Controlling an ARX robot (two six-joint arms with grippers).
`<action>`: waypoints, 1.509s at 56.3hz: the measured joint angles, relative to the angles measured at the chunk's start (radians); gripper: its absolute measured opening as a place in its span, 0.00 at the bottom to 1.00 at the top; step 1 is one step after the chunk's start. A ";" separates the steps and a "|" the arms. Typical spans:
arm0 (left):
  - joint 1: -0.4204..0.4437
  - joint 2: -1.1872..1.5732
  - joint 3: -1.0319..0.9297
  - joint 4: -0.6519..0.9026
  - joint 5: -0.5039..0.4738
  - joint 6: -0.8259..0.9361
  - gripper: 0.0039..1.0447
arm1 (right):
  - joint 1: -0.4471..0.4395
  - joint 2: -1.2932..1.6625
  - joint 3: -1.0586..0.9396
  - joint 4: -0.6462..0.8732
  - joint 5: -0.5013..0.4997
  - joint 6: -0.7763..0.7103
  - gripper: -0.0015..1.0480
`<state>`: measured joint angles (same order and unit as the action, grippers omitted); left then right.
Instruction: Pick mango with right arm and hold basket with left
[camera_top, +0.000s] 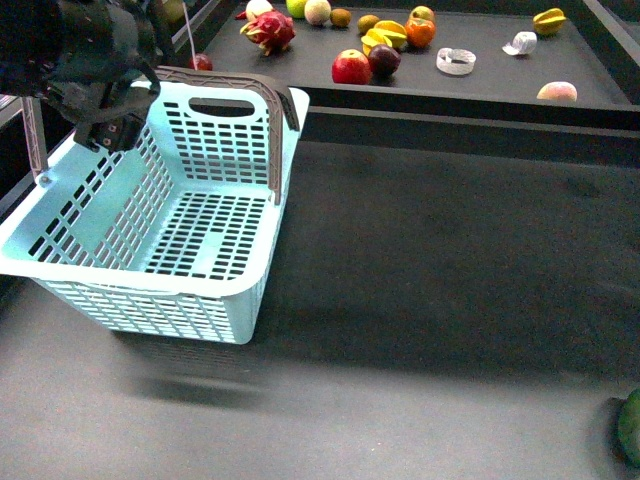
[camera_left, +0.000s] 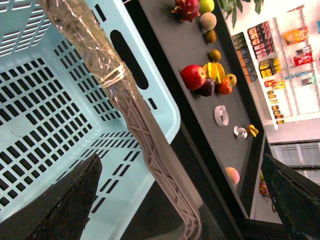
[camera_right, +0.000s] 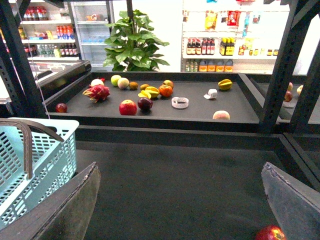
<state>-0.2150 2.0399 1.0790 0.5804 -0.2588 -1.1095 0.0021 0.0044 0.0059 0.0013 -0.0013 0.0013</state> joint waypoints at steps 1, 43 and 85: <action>0.003 0.017 0.014 -0.005 0.002 0.000 0.92 | 0.000 0.000 0.000 0.000 0.000 0.000 0.92; 0.130 0.311 0.347 -0.047 0.054 -0.045 0.56 | 0.000 0.000 0.000 0.000 0.000 0.000 0.92; 0.111 0.172 0.187 -0.041 0.067 -0.170 0.06 | 0.000 0.000 0.000 0.000 0.000 0.000 0.92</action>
<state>-0.1040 2.2124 1.2663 0.5392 -0.1921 -1.2797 0.0021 0.0044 0.0059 0.0013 -0.0010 0.0013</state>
